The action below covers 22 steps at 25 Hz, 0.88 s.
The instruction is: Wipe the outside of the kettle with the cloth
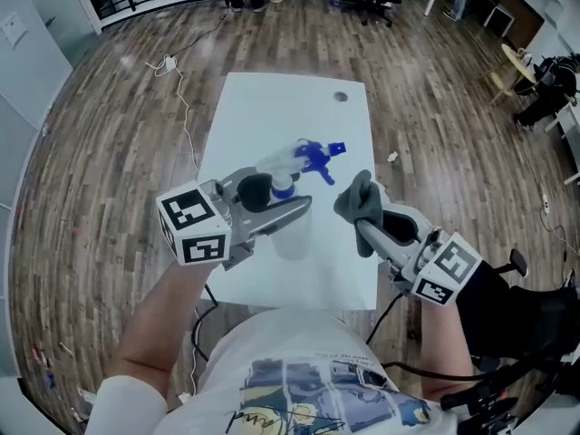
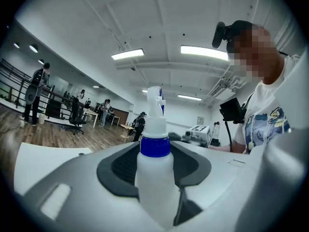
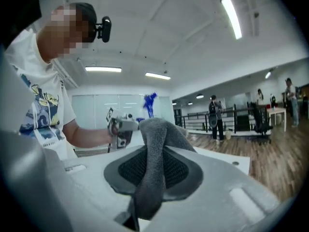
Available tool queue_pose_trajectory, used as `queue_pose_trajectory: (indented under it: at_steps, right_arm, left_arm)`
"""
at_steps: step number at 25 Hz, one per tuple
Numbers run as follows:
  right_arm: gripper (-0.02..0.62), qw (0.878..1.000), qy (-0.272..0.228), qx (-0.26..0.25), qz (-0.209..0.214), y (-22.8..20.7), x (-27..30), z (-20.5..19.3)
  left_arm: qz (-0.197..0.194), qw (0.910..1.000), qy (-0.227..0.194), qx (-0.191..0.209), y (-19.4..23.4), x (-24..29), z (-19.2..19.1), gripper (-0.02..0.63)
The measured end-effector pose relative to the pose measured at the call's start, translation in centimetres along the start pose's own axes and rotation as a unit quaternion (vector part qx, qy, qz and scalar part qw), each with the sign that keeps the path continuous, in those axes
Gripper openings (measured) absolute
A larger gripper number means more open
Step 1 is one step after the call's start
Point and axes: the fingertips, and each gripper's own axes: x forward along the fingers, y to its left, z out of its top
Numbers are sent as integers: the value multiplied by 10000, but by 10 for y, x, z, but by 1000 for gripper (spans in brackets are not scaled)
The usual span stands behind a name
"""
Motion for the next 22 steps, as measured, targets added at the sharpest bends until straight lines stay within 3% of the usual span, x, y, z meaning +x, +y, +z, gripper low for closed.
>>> queue_pose_trajectory:
  at_steps: [7, 12, 16, 22]
  right_arm:
    - [74, 9838, -1124, -1376, -245, 55, -10, 115]
    - [74, 9734, -935, -2067, 310, 98, 33, 124]
    - [74, 9792, -495, -1915, 451, 92, 63, 103]
    - [74, 9842, -539, -1685, -66, 71, 50, 101]
  left_arm:
    - [170, 9997, 154, 15, 17, 7, -16, 189]
    - [246, 9992, 330, 14, 23, 22, -24, 189]
    - [201, 9990, 411, 9, 19, 38, -23, 189]
    - [194, 9988, 442, 5, 8, 25, -31, 189]
